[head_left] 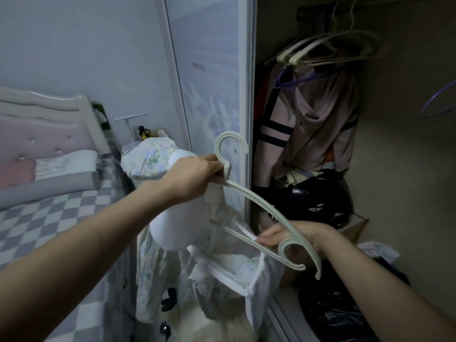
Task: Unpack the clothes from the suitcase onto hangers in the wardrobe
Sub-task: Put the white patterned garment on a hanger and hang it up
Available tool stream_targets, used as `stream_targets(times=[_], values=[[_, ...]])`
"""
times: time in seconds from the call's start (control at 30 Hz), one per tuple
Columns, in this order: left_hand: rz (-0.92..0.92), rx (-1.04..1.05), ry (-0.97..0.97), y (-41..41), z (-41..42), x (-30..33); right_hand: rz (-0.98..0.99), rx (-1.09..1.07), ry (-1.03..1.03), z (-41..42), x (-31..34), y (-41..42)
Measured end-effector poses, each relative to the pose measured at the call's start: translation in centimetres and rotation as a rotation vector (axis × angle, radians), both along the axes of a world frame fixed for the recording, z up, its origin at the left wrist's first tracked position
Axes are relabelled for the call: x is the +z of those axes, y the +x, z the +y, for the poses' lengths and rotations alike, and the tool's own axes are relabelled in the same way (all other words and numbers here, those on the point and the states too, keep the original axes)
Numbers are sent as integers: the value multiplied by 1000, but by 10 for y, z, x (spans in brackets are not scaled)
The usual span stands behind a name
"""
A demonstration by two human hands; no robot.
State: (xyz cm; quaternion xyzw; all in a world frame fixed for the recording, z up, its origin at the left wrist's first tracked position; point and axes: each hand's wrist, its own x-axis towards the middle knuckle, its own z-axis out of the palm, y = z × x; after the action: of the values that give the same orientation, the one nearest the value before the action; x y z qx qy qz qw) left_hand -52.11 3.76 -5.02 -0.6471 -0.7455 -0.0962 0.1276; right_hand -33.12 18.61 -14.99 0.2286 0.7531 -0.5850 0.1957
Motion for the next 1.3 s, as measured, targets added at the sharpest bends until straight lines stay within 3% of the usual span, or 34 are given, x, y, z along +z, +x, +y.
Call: stream_targets(times=[0.1, 0.2, 0.27, 0.33, 0.4, 0.43, 0.6, 0.77, 0.97, 1.17, 1.3], values=[[26, 15, 13, -7, -5, -2, -35, -34, 41, 1, -11, -10], [18, 23, 46, -15, -13, -10, -6, -279, 225, 10, -20, -19], [-35, 37, 120, -19, -16, -13, 119, -462, 552, 18, -27, -22], [-174, 108, 236, -21, -17, -11, 324, -674, 564, 17, -24, -24], [-330, 227, 341, -25, -16, -8, 429, -784, 733, 18, -14, -28], [-418, 279, 393, -27, -15, -7, 460, -765, 827, 18, -8, -29], [-999, 371, 670, -36, -12, -12, 480, -456, 865, 14, 21, -35], [-1163, 436, 745, -52, -16, -25, 526, -251, 887, 29, 54, -21], [-1541, 403, 754, -58, -13, -28, 452, -87, 994, 31, 73, -13], [-1606, 415, 772, -59, -5, -27, 542, -355, 851, 11, 79, -20], [-1605, 398, 797, -48, 7, -21, 470, -250, 730, -29, 58, -37]])
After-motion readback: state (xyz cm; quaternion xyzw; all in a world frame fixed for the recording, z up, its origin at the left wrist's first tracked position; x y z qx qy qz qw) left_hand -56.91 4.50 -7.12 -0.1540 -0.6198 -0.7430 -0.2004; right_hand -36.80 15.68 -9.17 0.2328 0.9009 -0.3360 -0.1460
